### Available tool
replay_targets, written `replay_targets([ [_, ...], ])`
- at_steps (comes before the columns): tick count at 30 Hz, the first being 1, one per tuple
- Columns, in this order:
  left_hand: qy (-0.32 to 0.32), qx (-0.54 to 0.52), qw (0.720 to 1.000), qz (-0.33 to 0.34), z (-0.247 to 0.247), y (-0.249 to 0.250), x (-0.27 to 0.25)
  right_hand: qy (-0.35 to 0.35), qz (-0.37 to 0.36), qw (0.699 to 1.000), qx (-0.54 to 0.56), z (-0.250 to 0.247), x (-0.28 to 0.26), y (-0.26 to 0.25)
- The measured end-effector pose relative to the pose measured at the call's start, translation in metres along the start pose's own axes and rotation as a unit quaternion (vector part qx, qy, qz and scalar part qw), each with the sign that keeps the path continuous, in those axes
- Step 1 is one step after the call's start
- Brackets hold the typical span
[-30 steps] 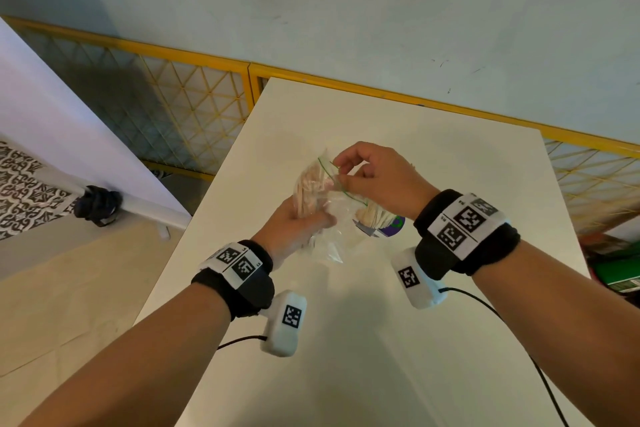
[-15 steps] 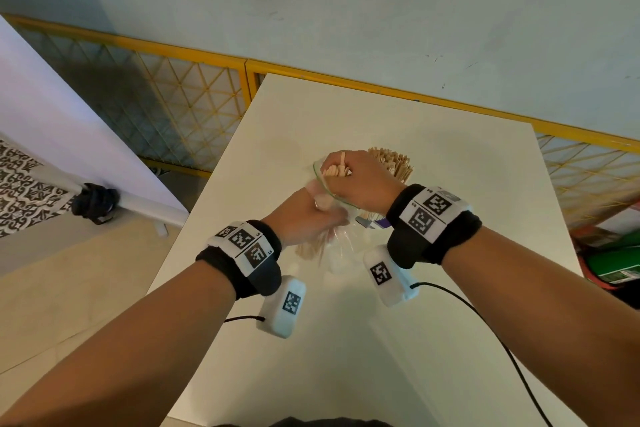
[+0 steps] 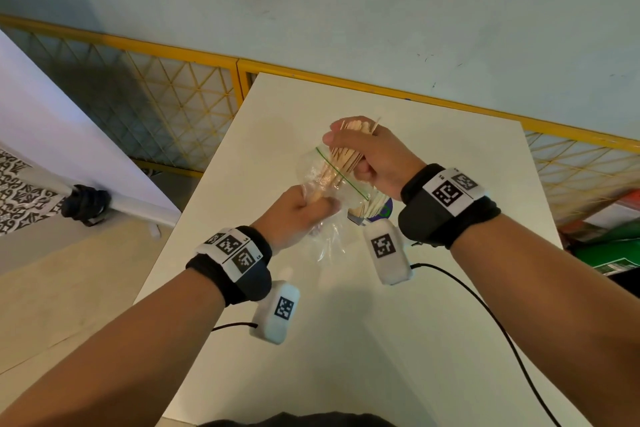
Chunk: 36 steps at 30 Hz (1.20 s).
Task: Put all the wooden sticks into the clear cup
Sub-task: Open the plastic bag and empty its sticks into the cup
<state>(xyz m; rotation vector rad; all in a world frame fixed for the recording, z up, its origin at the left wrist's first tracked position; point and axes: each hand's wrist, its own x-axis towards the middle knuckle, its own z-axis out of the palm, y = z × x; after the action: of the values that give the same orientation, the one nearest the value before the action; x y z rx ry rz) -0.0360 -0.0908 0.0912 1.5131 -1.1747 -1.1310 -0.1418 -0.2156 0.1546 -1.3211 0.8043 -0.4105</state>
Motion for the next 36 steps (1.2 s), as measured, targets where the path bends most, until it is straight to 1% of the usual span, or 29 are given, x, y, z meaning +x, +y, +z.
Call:
replay_targets([
  [2,-0.007,0.001,1.0,-0.003,-0.001,0.0,0.001,-0.021,0.021,1.0,-0.009,-0.001,-0.003,0.001],
  [3,-0.012,0.003,1.0,-0.003,-0.002,-0.001,0.001,-0.032,0.021,0.999,-0.021,-0.002,-0.004,0.002],
  [6,-0.01,0.009,1.0,-0.004,-0.004,-0.002,0.003,-0.046,-0.005,0.998,-0.044,-0.003,-0.006,0.006],
  [8,0.018,0.004,1.0,-0.011,-0.005,-0.006,0.008,-0.009,-0.023,0.997,-0.076,0.002,-0.005,0.011],
  [9,0.04,0.005,0.999,-0.019,-0.004,-0.009,0.011,0.027,-0.031,0.993,-0.11,0.007,-0.003,0.014],
  [11,0.082,0.018,0.996,-0.028,0.0,-0.013,0.016,0.109,-0.05,0.975,-0.185,0.019,0.002,0.02],
  [12,0.093,0.028,0.995,-0.032,0.002,-0.014,0.017,0.132,-0.06,0.965,-0.217,0.022,0.005,0.023],
  [14,0.085,0.066,0.993,-0.038,0.004,-0.018,0.019,0.144,-0.068,0.953,-0.257,0.021,0.009,0.025],
  [17,0.053,0.135,0.989,-0.031,-0.001,-0.027,0.019,0.176,-0.058,0.954,-0.235,0.0,0.015,0.017],
  [19,0.044,0.142,0.989,-0.008,-0.006,-0.032,0.02,0.2,-0.063,0.956,-0.208,-0.015,0.02,0.006],
  [21,0.062,0.135,0.989,0.0,-0.009,-0.034,0.02,0.216,-0.078,0.952,-0.204,-0.026,0.024,-0.007],
  [24,0.079,0.137,0.987,-0.005,-0.014,-0.04,0.022,0.246,-0.106,0.945,-0.189,-0.041,0.027,-0.029],
  [27,0.086,0.14,0.986,-0.022,-0.02,-0.045,0.021,0.283,-0.128,0.925,-0.22,-0.061,0.03,-0.045],
  [29,0.09,0.14,0.986,-0.031,-0.023,-0.049,0.021,0.285,-0.132,0.913,-0.261,-0.071,0.034,-0.04],
  [33,0.083,0.132,0.987,-0.047,-0.026,-0.055,0.02,0.248,-0.118,0.89,-0.363,-0.074,0.037,-0.008],
  [36,0.08,0.121,0.988,-0.053,-0.028,-0.06,0.019,0.245,-0.146,0.875,-0.391,-0.073,0.038,0.006],
])
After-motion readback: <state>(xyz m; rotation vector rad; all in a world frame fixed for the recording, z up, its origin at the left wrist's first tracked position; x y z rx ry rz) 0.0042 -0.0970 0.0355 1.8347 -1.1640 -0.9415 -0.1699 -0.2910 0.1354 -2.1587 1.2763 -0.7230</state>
